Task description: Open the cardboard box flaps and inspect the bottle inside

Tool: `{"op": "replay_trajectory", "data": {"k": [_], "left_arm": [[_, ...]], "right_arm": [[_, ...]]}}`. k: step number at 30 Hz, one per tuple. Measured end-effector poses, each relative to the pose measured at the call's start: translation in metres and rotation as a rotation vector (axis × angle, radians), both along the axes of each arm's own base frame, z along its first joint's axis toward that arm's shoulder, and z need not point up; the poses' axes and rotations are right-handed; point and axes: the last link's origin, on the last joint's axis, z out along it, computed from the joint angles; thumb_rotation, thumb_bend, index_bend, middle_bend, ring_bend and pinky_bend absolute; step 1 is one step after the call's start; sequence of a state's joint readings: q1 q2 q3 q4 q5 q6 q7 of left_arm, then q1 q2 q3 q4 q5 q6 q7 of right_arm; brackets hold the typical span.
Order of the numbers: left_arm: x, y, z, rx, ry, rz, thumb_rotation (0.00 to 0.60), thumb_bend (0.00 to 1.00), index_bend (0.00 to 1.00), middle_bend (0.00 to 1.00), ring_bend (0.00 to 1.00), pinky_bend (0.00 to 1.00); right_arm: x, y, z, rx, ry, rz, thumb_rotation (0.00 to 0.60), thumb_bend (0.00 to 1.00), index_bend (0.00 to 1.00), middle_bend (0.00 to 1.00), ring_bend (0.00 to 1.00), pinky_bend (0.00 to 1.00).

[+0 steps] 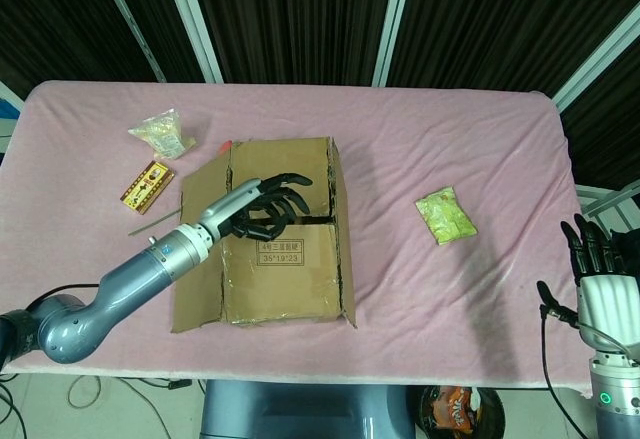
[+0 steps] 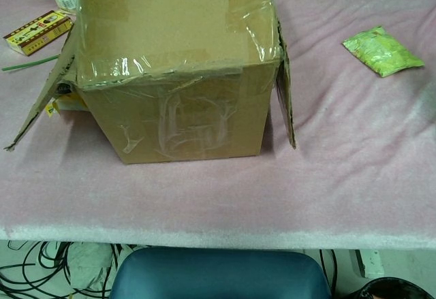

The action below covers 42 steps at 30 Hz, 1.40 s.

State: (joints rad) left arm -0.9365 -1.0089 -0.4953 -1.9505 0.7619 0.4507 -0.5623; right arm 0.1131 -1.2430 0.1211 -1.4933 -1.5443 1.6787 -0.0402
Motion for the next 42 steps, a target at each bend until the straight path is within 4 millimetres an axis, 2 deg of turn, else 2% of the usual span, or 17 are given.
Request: {"op": "replay_trajectory", "data": {"k": [15,23,31,42], "left_arm": [[0.023,-0.038,0.020,-0.220,-0.223,0.073,0.600,0.59,0.17,0.34,0.34,0.45],[0.029,-0.054,0.029,-0.332,-0.308,0.110,0.600,0.58,0.17,0.34,0.34,0.45],[0.032,-0.066,0.033,-0.421,-0.358,0.113,0.600,0.58,0.17,0.33,0.34,0.45],[0.024,-0.082,0.025,-0.537,-0.355,0.098,0.600,0.58,0.17,0.33,0.34,0.45]], "right_arm": [[0.001,0.001,-0.001,0.004,-0.001,0.000,0.600,0.33,0.00,0.00,0.06,0.23],[0.001,0.000,-0.001,0.004,-0.002,-0.001,0.600,0.33,0.00,0.00,0.06,0.23],[0.000,0.001,-0.001,0.006,-0.003,-0.004,0.600,0.33,0.00,0.00,0.06,0.23],[0.000,0.001,0.000,0.005,-0.005,-0.007,0.600,0.33,0.00,0.00,0.06,0.23]]}}
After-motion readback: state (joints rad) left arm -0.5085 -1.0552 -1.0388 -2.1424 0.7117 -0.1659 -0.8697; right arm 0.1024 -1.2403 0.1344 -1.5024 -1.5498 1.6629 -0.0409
